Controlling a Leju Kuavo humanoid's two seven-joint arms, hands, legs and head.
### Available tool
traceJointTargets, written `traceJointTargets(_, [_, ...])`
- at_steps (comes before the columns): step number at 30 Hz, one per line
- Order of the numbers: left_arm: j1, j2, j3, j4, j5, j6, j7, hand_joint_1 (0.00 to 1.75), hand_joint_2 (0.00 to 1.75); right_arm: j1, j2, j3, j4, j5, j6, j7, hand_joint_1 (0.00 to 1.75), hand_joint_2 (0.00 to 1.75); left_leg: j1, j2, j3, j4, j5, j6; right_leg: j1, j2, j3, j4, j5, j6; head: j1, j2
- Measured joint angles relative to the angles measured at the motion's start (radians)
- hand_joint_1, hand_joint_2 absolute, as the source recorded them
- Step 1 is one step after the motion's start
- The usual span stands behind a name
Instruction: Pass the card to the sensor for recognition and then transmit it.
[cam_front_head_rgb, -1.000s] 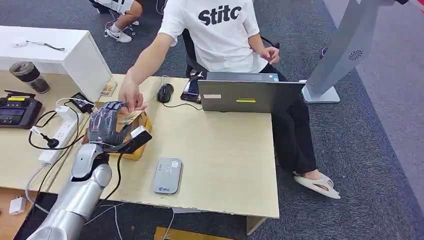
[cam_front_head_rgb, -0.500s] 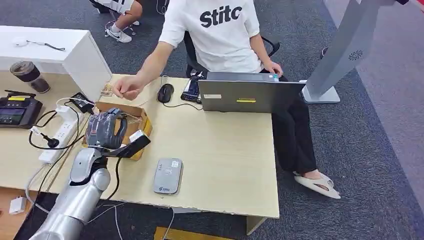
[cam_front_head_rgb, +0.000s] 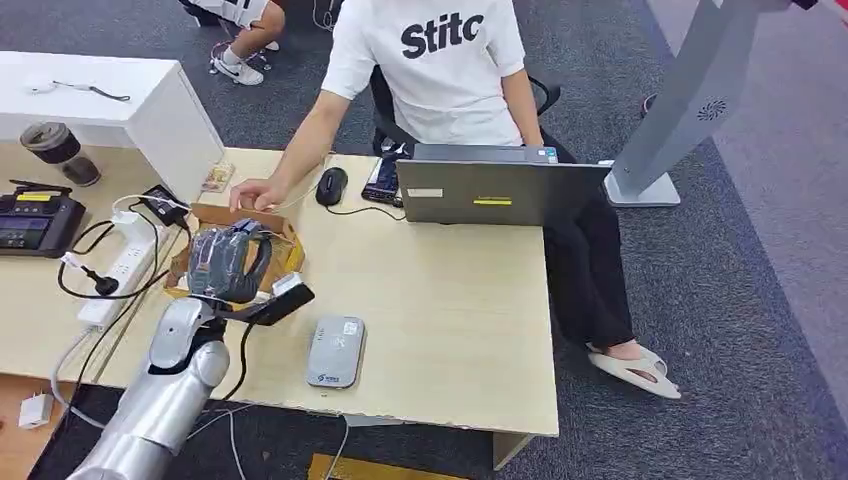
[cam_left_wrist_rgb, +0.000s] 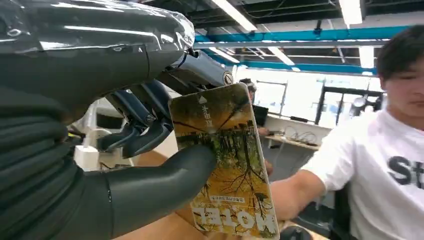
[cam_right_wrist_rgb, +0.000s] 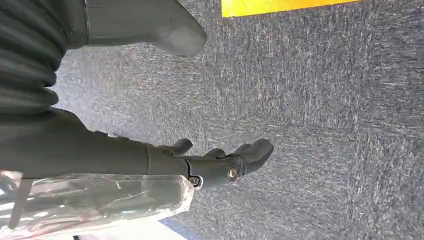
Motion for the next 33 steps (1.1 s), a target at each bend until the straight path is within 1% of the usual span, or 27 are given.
traceJointTargets(4, [0.004, -0.017, -0.038, -0.030, 0.006, -0.012, -0.003, 1.75, 1.75, 0.000, 0.000, 0.006, 0.000, 0.000, 0.000, 0.001, 0.00, 1.75, 0.000, 0.000, 0.000, 0.000, 0.000, 0.000, 0.000, 0.000, 0.000, 0.000, 0.000, 0.000, 0.000, 0.000])
traceJointTargets(7, [0.004, -0.022, -0.046, -0.042, 0.008, -0.013, -0.003, 1.75, 1.75, 0.000, 0.000, 0.008, 0.000, 0.000, 0.000, 0.001, 0.00, 1.75, 0.000, 0.000, 0.000, 0.000, 0.000, 0.000, 0.000, 0.000, 0.000, 0.000, 0.000, 0.000, 0.000, 0.000])
traceJointTargets(10, [0.004, -0.029, -0.072, -0.055, 0.006, -0.045, -0.021, 1.75, 1.75, 0.000, 0.000, 0.011, 0.000, 0.000, 0.000, 0.001, 0.00, 1.75, 0.000, 0.000, 0.000, 0.000, 0.000, 0.000, 0.000, 0.000, 0.000, 0.000, 0.000, 0.000, 0.000, 0.000])
traceJointTargets(12, [0.006, -0.043, -0.103, -0.068, 0.005, -0.087, -0.020, 1.75, 1.75, 0.000, 0.000, 0.016, 0.000, -0.001, 0.001, 0.002, 0.00, 1.75, 0.000, -0.001, 0.000, 0.000, 0.000, 0.000, 0.000, 0.000, 0.000, 0.000, 0.000, 0.000, 0.000, 0.000])
traceJointTargets(15, [0.005, -0.065, -0.172, -0.074, -0.002, -0.159, 0.011, 1.75, 1.75, -0.001, 0.000, 0.022, 0.000, -0.005, 0.002, 0.005, 0.00, 1.75, 0.000, 0.000, 0.000, 0.000, 0.000, 0.000, 0.000, 0.000, 0.000, 0.000, 0.000, 0.000, 0.000, 0.000])
traceJointTargets(18, [0.002, -0.083, -0.242, -0.074, 0.031, -0.236, 0.040, 1.75, 1.75, -0.001, 0.000, 0.024, 0.000, -0.023, 0.002, 0.004, 0.00, 1.75, 0.000, 0.000, 0.000, 0.000, 0.000, 0.000, 0.000, 0.000, 0.000, 0.000, 0.000, 0.000, 0.000, 0.000])
traceJointTargets(21, [-0.004, -0.089, -0.293, -0.072, 0.055, -0.321, 0.079, 1.75, 1.75, 0.000, 0.000, 0.024, 0.000, -0.026, 0.002, 0.004, 0.00, 1.75, 0.000, 0.000, 0.000, 0.000, 0.000, 0.000, 0.000, 0.000, 0.000, 0.000, 0.000, 0.000, 0.000, 0.000])
traceJointTargets(23, [-0.012, -0.089, -0.314, -0.060, 0.080, -0.354, 0.090, 1.75, 1.75, 0.001, 0.000, 0.024, 0.000, -0.037, 0.002, 0.004, 0.00, 1.75, 0.000, 0.000, 0.000, 0.000, 0.000, 0.000, 0.000, 0.000, 0.000, 0.000, 0.000, 0.000, 0.000, 0.000])
traceJointTargets(26, [-0.016, -0.088, -0.329, -0.040, 0.095, -0.368, 0.090, 1.75, 1.75, 0.002, 0.000, 0.024, 0.000, -0.037, 0.002, 0.004, 0.00, 1.75, 0.000, 0.000, 0.000, 0.000, 0.000, 0.000, 0.000, 0.000, 0.000, 0.000, 0.000, 0.000, 0.000, 0.000])
traceJointTargets(29, [-0.019, -0.087, -0.346, -0.018, 0.088, -0.374, 0.093, 1.75, 1.75, 0.003, 0.000, 0.024, 0.000, -0.035, 0.001, 0.004, 0.00, 1.75, 0.000, 0.000, 0.000, 0.000, 0.000, 0.000, 0.000, 0.000, -0.001, 0.000, 0.000, 0.000, 0.000, 0.000])
traceJointTargets(33, [-0.029, -0.085, -0.370, -0.003, 0.079, -0.381, 0.120, 1.75, 1.75, 0.004, 0.000, 0.026, 0.000, -0.035, 0.000, 0.004, 0.00, 1.75, 0.000, 0.000, 0.000, 0.000, 0.000, 0.000, 0.000, 0.000, 0.000, 0.000, 0.000, 0.000, 0.000, 0.000])
